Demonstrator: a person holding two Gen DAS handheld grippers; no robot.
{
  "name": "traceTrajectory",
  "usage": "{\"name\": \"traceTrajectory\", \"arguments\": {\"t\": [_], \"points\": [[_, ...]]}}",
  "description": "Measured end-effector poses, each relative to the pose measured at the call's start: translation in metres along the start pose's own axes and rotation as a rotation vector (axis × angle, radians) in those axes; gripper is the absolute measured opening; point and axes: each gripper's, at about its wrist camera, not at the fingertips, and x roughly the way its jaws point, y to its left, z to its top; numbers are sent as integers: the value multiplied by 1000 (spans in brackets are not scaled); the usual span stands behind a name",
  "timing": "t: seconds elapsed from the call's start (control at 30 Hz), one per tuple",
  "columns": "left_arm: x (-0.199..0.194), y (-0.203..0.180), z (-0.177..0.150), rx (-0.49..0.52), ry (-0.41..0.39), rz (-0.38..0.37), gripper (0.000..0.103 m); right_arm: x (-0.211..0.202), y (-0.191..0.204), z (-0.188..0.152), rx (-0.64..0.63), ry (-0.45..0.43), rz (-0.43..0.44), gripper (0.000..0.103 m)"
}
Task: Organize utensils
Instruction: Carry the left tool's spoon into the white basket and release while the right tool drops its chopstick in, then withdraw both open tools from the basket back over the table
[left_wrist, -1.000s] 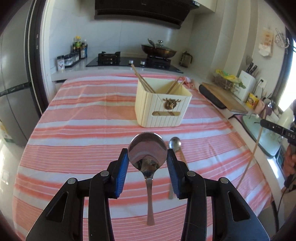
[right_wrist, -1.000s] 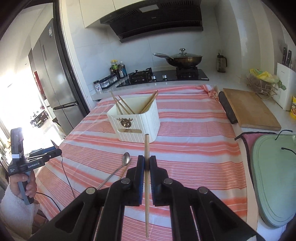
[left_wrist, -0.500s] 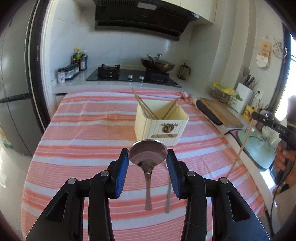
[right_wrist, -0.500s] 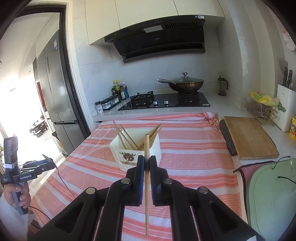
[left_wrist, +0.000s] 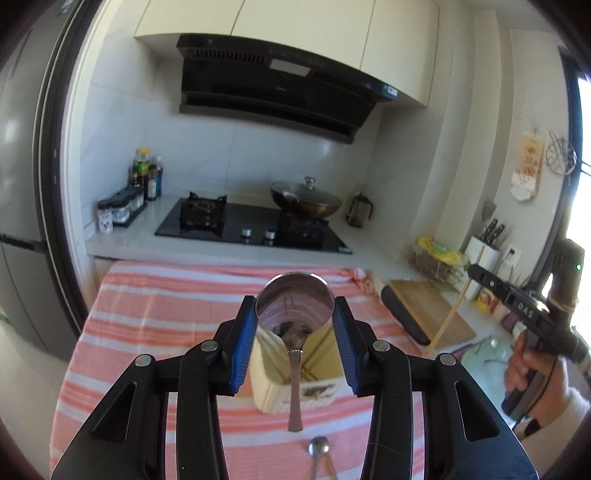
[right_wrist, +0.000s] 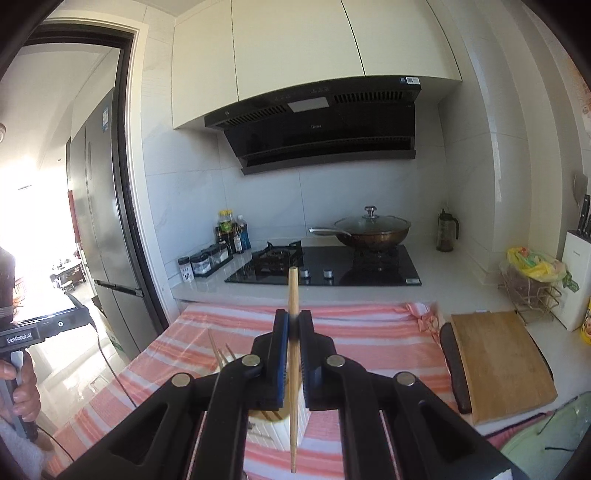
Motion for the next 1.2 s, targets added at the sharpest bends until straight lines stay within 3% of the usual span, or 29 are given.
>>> {"name": "traceTrajectory", "arguments": {"t": [0.2,0.4,0.5,0.63,0.77,0.83,0.9,0.93,0.97,1.1,1.2], "points": [[58,15,12,-112,-59,54,41,39,12,15,16,-104,22,6],[122,35,-15,-178,58,93,41,96,13,-17,45,-89,44,6],[145,42,-32,-184,139,93,41,128,8,-39,99,-9,71,6],[171,49,-54,-180,252,93,41,172,-8,-73,253,197,136,6],[182,50,-69,-168,324,83,43,195,-21,-100,294,327,95,10],[175,46,-73,-153,329,68,48,193,-23,-104,263,332,68,12],[162,41,-78,-103,331,60,67,182,-24,-103,225,326,60,26],[154,39,-82,-72,334,62,70,174,-24,-101,204,315,55,42],[146,37,-87,-42,343,65,74,162,-23,-99,178,299,52,47],[108,33,-127,79,458,87,81,117,-25,-104,70,304,10,50],[78,33,-176,132,546,105,82,77,-30,-136,12,349,-75,57]]}}
